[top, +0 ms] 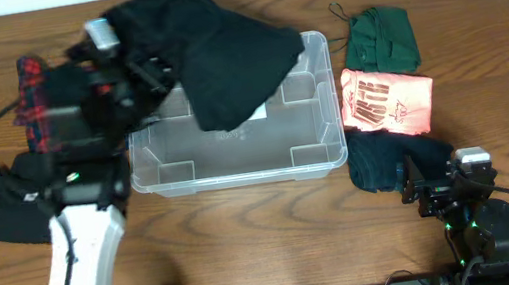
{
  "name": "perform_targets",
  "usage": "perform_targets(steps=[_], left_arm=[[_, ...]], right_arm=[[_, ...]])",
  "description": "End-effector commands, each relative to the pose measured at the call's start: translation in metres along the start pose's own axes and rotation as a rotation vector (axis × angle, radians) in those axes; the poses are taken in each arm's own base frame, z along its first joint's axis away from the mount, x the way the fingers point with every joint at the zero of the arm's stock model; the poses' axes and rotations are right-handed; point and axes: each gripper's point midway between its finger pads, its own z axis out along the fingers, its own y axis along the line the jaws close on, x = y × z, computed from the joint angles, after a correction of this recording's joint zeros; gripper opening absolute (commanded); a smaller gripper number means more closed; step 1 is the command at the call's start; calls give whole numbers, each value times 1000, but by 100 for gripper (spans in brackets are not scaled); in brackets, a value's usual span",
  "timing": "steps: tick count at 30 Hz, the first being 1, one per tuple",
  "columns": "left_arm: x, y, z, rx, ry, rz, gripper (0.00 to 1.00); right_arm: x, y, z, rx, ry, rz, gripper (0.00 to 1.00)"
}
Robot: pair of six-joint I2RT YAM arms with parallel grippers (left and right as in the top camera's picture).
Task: Pack container
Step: 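Lift the black garment and carry it into the clear bin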
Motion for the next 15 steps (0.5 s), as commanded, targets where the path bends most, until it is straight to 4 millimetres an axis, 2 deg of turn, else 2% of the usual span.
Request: perform_targets(steps=[1, 6, 15], left_arm=[[-19, -3, 3, -80, -162, 47, 6], [5, 27, 18, -243, -165, -4, 6], [69, 62, 63, -343, -4, -44, 5]], right_arm=[[1, 1, 0, -6, 0, 9, 99], [1, 1, 0, -6, 0, 10, 99], [1, 1, 0, -6, 0, 10, 99]])
